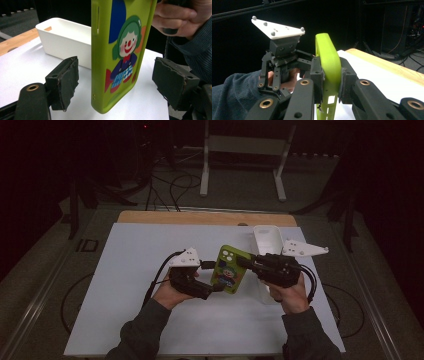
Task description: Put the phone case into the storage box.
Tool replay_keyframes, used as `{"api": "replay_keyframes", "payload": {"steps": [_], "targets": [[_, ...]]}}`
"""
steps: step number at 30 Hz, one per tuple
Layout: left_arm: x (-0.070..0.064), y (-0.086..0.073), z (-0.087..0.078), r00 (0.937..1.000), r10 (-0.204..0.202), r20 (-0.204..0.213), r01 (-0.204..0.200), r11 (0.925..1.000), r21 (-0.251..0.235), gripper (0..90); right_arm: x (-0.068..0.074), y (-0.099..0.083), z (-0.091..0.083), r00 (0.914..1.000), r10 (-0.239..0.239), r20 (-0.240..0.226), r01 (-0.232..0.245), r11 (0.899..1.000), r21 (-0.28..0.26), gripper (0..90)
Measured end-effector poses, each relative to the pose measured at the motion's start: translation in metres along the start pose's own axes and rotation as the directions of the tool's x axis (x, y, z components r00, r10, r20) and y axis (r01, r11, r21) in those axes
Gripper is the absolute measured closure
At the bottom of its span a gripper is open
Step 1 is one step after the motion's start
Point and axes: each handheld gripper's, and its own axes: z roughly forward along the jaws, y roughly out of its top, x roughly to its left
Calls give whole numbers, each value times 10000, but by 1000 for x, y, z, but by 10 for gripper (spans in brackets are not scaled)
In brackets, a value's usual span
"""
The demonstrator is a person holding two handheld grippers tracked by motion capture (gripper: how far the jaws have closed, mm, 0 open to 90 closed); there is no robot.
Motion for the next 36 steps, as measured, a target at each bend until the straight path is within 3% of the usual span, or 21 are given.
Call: {"api": "replay_keyframes", "payload": {"steps": [6,24,36], "targets": [[0,0,1,9999,64,118,-65,10000,58,266,0,3,-3,9999,84,-136,-86,9999,-119,774],[6,-4,1,9952,-79,975,61,9998,188,619,-3,5,-9,9976,78,-692,-97,9996,-272,774],[5,-5,2,9862,99,1652,-147,9995,279,767,-10,4,-12,9950,231,-967,-263,9992,-312,771]]}}
